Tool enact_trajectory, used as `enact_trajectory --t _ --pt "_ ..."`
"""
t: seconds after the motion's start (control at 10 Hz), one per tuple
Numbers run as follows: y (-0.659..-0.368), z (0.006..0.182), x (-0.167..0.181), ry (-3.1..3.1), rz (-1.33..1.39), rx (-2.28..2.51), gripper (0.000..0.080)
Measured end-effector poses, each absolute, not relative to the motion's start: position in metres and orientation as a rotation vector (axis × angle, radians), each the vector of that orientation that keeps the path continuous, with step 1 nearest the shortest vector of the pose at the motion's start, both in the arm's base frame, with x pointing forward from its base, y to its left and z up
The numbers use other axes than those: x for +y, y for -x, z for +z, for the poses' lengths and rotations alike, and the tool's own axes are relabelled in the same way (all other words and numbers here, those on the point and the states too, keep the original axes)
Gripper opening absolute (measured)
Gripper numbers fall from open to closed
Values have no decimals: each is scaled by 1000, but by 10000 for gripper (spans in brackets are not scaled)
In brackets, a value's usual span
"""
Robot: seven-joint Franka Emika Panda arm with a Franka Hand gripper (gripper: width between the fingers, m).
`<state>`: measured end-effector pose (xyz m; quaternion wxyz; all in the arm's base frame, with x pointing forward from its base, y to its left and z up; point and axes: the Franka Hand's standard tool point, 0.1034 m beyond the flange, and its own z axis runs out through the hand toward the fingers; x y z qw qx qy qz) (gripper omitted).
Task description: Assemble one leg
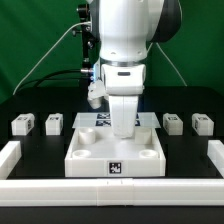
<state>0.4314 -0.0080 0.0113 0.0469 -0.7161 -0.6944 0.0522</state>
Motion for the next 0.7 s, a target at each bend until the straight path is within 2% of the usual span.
enact_trajectory --t 0.7 --pt "-436 11 -6 2191 149 -2120 73"
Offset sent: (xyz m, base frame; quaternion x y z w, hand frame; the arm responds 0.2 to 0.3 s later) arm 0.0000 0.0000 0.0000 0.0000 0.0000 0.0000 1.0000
